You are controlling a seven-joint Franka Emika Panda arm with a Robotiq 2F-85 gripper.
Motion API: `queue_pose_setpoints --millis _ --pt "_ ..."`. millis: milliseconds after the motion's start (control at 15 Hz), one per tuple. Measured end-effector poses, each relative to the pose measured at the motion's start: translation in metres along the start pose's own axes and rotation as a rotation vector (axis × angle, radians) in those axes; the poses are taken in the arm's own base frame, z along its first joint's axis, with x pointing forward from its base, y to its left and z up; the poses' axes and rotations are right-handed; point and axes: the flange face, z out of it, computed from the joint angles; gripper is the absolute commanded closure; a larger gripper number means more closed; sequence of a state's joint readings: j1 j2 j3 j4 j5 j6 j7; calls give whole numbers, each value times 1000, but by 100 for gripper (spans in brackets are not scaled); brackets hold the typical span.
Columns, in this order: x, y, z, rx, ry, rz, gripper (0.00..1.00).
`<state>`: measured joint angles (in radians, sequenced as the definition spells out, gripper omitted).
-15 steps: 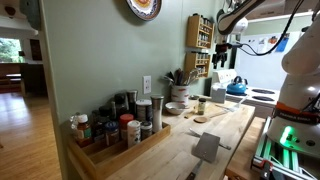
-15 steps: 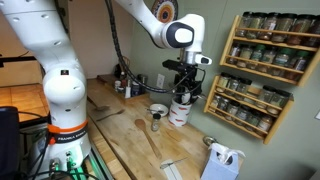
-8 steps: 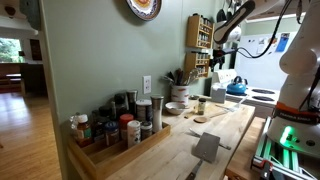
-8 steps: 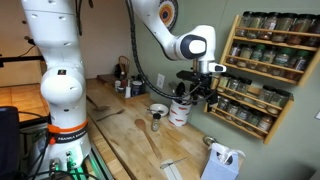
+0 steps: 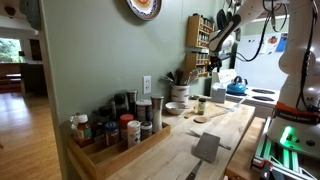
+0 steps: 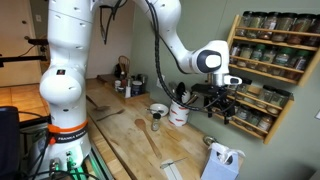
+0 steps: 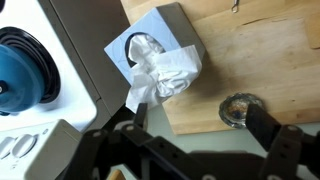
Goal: Pick up one sheet of tissue from the blue tissue box and put it on the kitchen counter
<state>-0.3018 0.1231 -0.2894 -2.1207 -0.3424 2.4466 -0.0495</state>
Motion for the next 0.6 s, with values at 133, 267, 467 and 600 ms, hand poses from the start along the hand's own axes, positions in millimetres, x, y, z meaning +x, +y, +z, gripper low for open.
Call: queue_pose_setpoints --millis 133,267,467,600 --pt "7 5 16 -11 -19 -12 0" --pt "13 4 33 -17 -39 -21 0" --pt "19 0 54 -17 -66 -32 0" --pt "21 -3 64 -14 -80 -35 0"
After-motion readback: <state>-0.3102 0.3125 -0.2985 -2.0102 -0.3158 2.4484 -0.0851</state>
